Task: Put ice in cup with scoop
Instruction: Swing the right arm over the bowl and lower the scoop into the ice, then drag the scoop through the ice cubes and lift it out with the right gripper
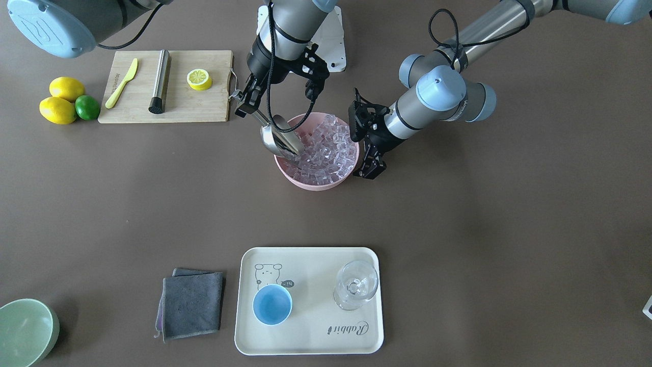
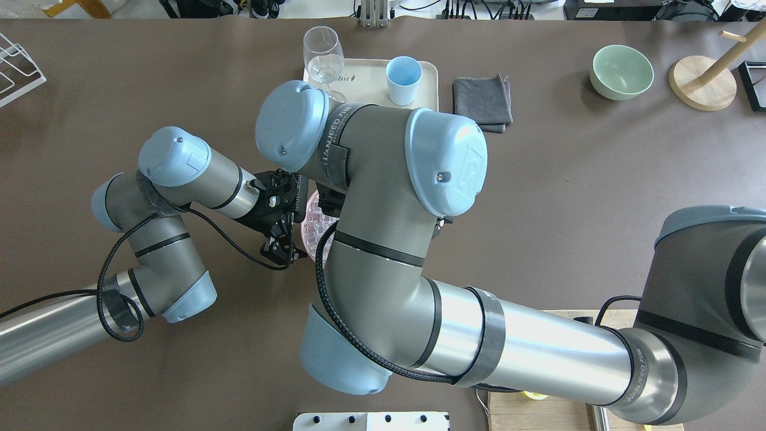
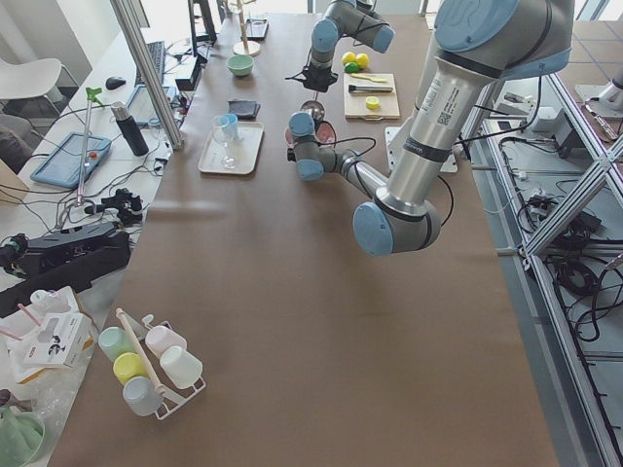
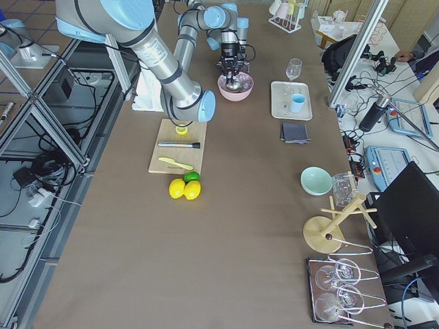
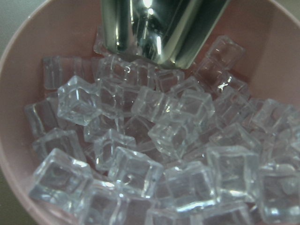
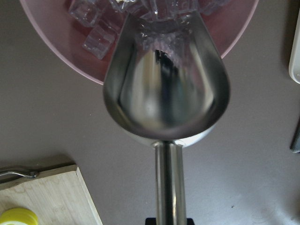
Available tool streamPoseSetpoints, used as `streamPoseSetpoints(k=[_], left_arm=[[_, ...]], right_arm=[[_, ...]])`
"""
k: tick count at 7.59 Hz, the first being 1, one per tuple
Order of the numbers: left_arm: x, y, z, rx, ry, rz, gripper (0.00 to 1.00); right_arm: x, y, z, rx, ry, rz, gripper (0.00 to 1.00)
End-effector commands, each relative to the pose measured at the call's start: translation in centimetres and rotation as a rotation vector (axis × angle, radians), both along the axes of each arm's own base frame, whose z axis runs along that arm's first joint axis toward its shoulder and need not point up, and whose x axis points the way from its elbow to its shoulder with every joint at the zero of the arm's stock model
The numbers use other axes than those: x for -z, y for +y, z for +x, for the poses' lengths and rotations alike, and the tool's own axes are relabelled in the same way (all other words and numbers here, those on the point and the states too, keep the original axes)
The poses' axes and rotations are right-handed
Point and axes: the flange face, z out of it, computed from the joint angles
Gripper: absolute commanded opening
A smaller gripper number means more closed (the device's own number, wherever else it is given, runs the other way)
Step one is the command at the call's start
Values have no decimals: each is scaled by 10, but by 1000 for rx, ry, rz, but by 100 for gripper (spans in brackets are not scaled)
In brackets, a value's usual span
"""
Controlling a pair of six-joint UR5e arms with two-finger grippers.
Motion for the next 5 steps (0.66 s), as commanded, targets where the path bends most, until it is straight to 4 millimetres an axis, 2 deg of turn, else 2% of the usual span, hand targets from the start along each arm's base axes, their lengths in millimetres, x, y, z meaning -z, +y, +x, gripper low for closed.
streamPoseSetpoints(k=[1,4,5], left_arm=[[0,0,0,-1,-1,-1,99],[0,0,0,1,-1,0,99],[1,0,0,1,0,1,99]], right_arm=[[-19,4,4,-21,-104,17,0],[-47,5,0,-59,-186,23,0],[-51,6,4,-61,-205,26,0]])
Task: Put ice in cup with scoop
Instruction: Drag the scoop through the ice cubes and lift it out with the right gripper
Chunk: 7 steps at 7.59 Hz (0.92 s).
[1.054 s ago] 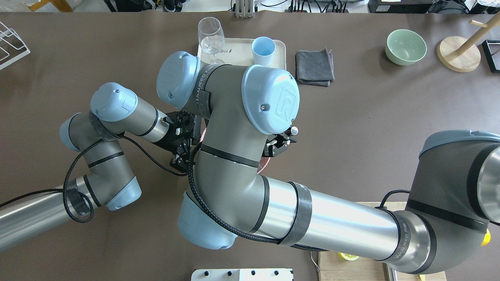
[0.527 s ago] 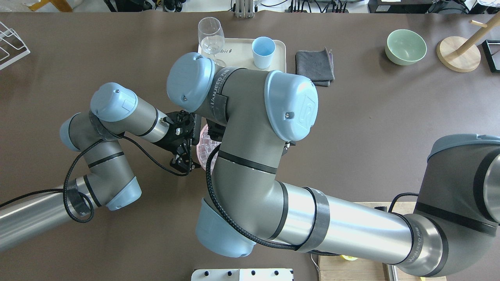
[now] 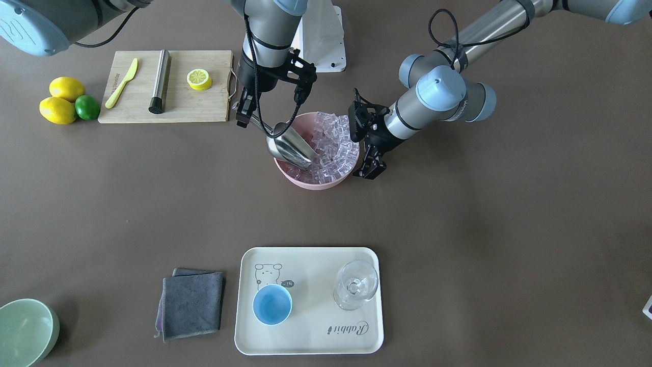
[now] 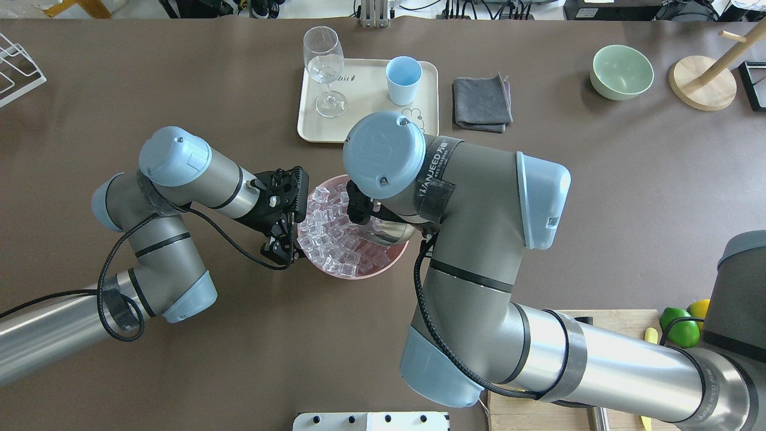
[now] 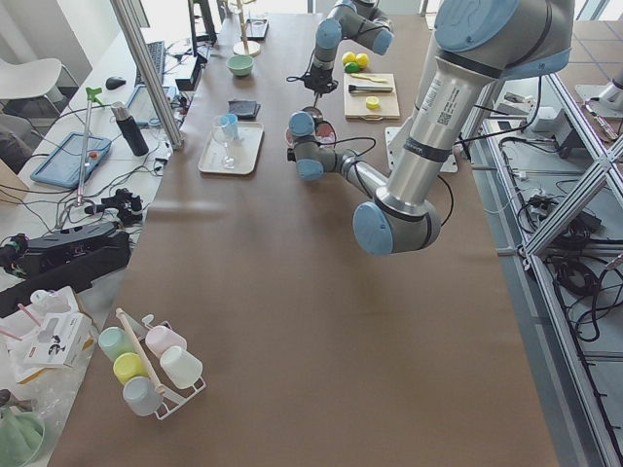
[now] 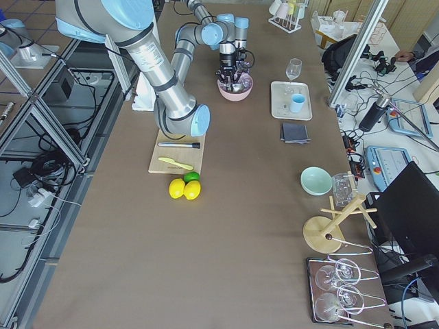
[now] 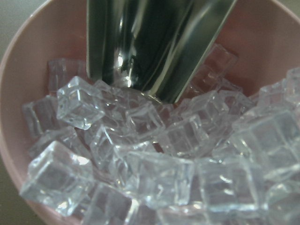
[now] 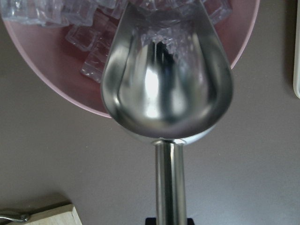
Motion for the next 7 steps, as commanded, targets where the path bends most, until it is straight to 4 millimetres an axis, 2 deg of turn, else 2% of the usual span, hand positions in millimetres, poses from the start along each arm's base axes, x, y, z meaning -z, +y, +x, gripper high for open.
streamPoseSetpoints(k=[1,3,5,7], left_arm=[[1,0,0,0,1,1,99],[1,0,0,-1,1,0,99],[1,0,0,-1,1,0,99],[1,0,0,-1,1,0,99]], right_arm=[[-24,6,10,-12,-70,15,0],[-49,7,7,-36,-132,2,0],[-61,6,0,-43,-154,-21,0],[-98,-2,-22,-76,-177,-72,0]])
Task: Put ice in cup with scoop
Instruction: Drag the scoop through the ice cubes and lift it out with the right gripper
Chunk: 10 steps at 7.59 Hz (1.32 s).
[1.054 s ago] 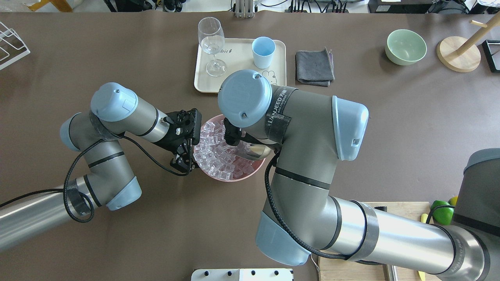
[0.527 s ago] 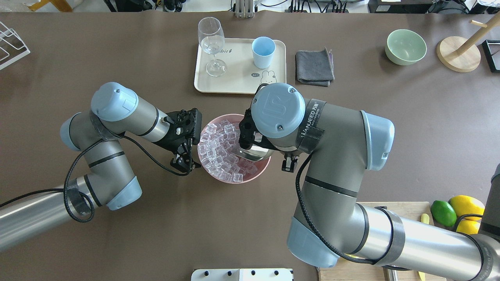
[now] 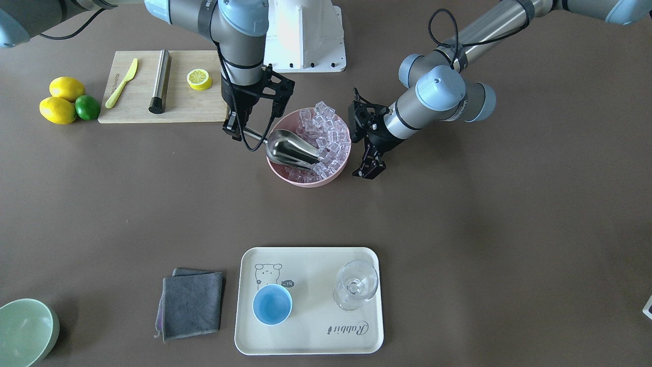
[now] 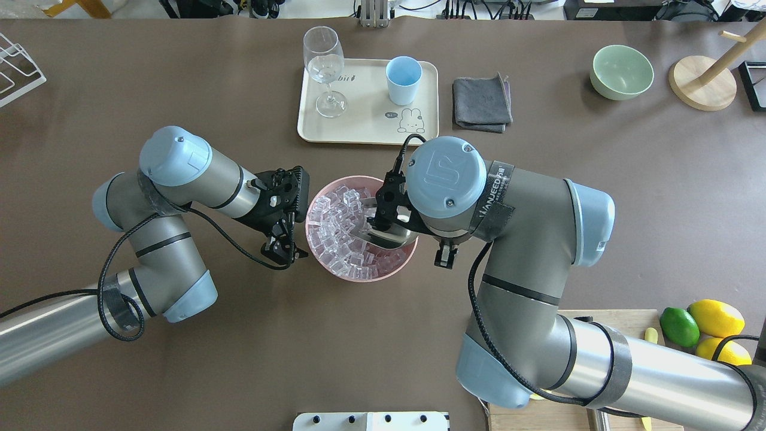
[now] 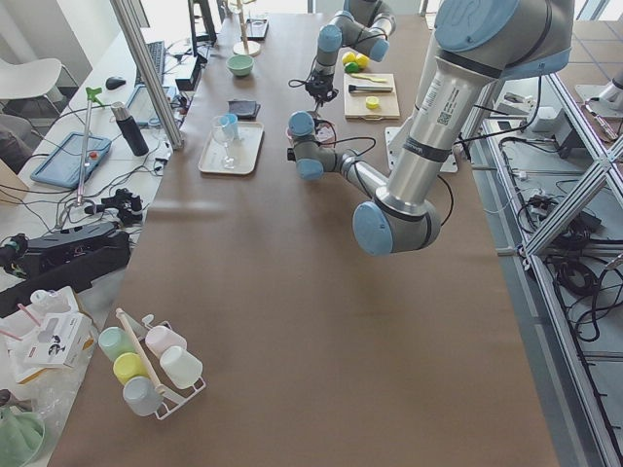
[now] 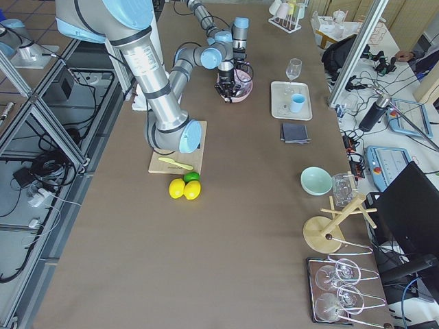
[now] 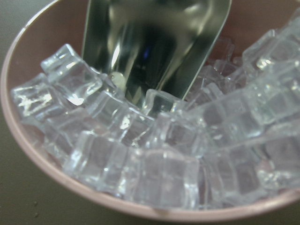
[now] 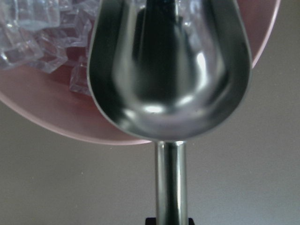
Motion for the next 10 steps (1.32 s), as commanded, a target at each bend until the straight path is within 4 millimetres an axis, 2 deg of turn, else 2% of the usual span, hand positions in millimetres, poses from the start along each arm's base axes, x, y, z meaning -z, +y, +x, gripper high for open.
streamPoseSetpoints(k=[1,4,6,8,10], left_arm=[[0,0,0,0,0,0,99],[0,0,0,0,1,1,99],[-1,0,0,0,-1,-2,99],[-1,0,1,0,-3,-2,99],[-3,0,0,0,-4,-4,99]], right_arm=[[-34,-4,-22,-6,-35,-72,0],[-32,1,-21,21,-50,-111,0],[-22,-12,3,24,-82,-165,0],[-23,-14,4,20,-88,-173,0],[-15,-10,7,23,-112,-175,0]])
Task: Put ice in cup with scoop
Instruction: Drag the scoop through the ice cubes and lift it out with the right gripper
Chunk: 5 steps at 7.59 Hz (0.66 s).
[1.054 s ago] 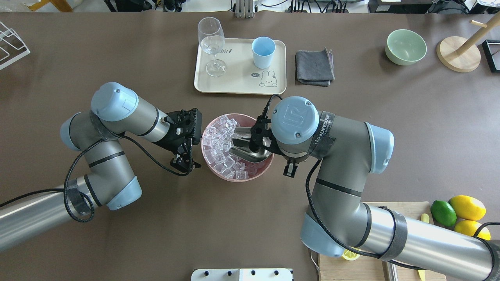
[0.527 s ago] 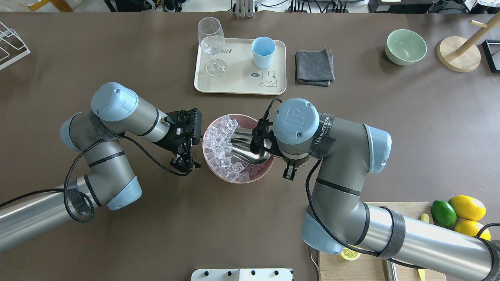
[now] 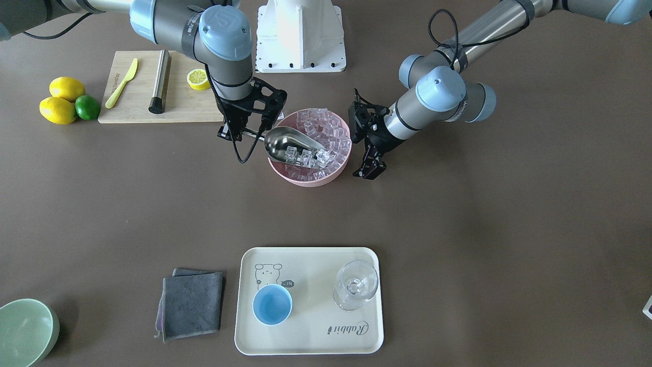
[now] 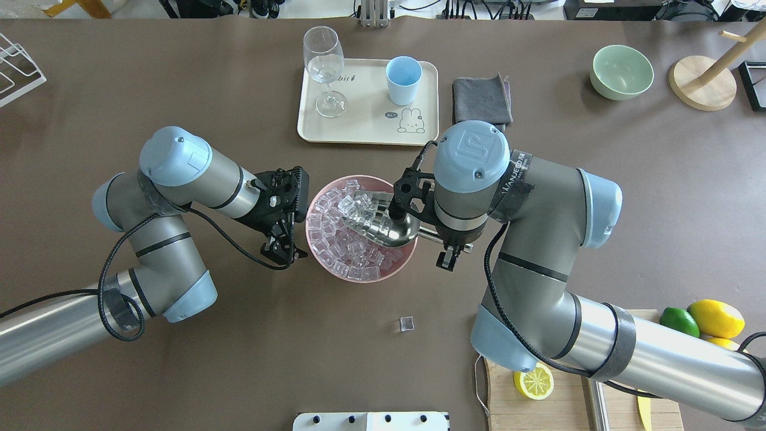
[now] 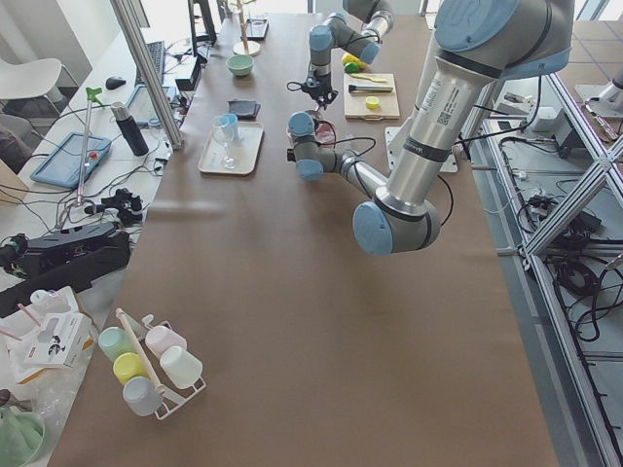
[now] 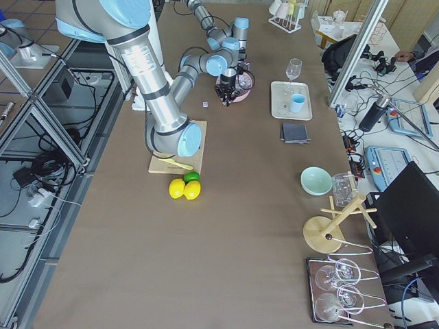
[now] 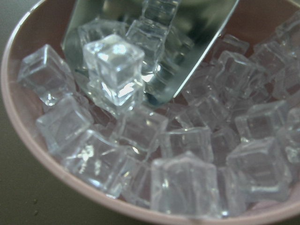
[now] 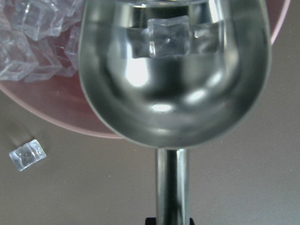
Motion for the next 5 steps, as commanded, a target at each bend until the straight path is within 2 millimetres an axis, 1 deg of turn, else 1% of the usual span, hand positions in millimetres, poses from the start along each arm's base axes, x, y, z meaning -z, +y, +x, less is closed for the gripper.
streamPoseSetpoints(k=[1,3,4,5], left_arm=[[-1,0,0,0,-1,-1,99],[-1,0,0,0,-1,-1,99],[-1,-1,-1,2,-1,-1,99],[-1,-1,-1,2,0,0,99]], right_arm=[[7,3,5,1,-26,-6,0],[10,10,16,-19,-57,-7,0],[7,18,27,-26,-98,-24,0],[14,15,41,-37,-126,-33,0]])
